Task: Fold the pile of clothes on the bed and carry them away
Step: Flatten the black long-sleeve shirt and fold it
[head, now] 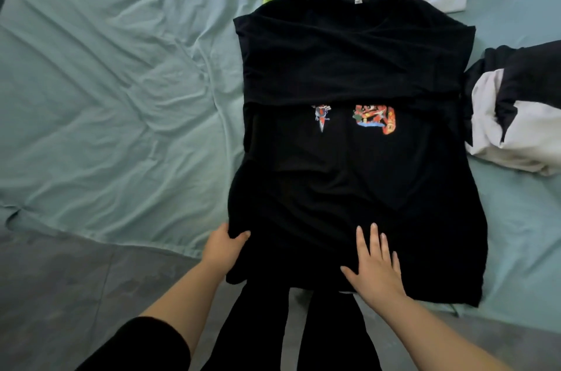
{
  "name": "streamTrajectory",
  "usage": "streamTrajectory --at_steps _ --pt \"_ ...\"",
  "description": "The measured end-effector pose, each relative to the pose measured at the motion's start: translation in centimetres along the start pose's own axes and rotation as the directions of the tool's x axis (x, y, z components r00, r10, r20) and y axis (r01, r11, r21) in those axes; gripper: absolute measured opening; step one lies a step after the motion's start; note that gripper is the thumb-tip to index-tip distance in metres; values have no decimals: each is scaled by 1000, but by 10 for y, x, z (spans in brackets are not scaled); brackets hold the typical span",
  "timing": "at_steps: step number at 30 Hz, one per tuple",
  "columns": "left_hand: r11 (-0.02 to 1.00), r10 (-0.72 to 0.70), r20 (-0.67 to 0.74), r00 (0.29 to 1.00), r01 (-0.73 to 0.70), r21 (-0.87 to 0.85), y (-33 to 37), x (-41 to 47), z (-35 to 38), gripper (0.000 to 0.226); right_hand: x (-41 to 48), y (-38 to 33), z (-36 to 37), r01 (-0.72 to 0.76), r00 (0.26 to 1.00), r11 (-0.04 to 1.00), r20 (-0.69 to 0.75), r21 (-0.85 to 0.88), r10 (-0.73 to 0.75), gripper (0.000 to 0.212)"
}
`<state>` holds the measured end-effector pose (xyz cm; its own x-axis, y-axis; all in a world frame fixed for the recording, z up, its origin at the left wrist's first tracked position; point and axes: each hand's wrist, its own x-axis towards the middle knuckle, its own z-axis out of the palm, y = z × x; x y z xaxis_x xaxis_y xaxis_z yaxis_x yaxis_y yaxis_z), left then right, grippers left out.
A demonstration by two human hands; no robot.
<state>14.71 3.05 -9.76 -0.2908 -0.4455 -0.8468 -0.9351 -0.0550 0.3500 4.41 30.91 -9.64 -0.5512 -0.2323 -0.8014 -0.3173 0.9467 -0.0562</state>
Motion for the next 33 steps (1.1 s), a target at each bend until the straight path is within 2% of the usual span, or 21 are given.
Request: streamTrajectory --at_steps 2,4,6,8,10,11,13,14,15,16,18,19,20,22,24,25,26,28,30,33 --pt "997 -36 121 992 44 -67 -7 -4 -3 38 -10 -21 1 116 991 991 -54 -65 -120 82" --pt "987 -47 184 982 74 -143 -16 -11 -4 35 -21 -41 8 248 967 964 -37 -96 -252 78" --pt "976 -33 174 984 69 -208 -27 -18 -7 32 -32 -58 19 301 954 950 33 -76 -300 76" --pt "981 4 107 994 17 -196 -40 -24 -10 29 -37 -68 29 305 949 952 98 -31 -301 74" --pt "989 31 30 999 -26 -146 -51 -26 -11 29 -39 -74 35 283 950 955 111 93 -293 72" --pt "990 42 4 999 -41 -138 -54 -26 -11 29 -40 -74 36 274 954 944 71 185 -291 67" --pt "978 25 8 1000 -23 -207 -56 -27 -11 31 -44 -73 41 228 973 896 -58 382 -223 45" --pt "963 -1 48 999 14 -268 -55 -30 -10 32 -47 -70 42 155 988 847 -67 509 -140 31" --pt "950 -36 104 994 66 -305 -56 -33 -8 33 -52 -67 44 28 999 751 6 659 -43 25" --pt "947 -69 161 984 116 -300 -57 -38 -7 33 -56 -65 46 -137 988 608 153 782 26 30" --pt "958 -111 239 965 168 -231 -62 -47 -6 33 -62 -64 52 -471 870 295 493 831 2 42" --pt "958 -116 250 961 175 -226 -64 -51 -7 31 -62 -64 54 -564 812 168 580 809 -66 48" --pt "953 -111 252 961 175 -248 -66 -55 -9 29 -59 -63 57 -603 789 22 600 797 -132 52" --pt "925 -95 248 964 177 -335 -71 -60 -15 23 -51 -63 57 -578 814 -325 554 748 -174 57" --pt "874 -94 240 966 195 -444 -78 -63 -20 17 -42 -55 52 -461 849 -625 517 630 -105 57" --pt "851 -102 223 969 201 -485 -81 -64 -21 16 -39 -45 48 -391 858 -726 510 566 -64 55" --pt "831 -115 195 974 202 -519 -83 -64 -21 16 -36 -30 44 -323 864 -797 503 510 -29 54" --pt "778 -163 137 977 212 -592 -85 -62 -15 16 -31 7 40 -224 865 -856 500 467 47 52" --pt "671 -207 141 968 246 -700 -84 -60 3 25 -29 48 39 -165 851 -846 507 507 138 49" --pt "457 -209 236 949 308 -835 -78 -62 43 45 -24 94 39 -127 841 -803 492 583 224 46"
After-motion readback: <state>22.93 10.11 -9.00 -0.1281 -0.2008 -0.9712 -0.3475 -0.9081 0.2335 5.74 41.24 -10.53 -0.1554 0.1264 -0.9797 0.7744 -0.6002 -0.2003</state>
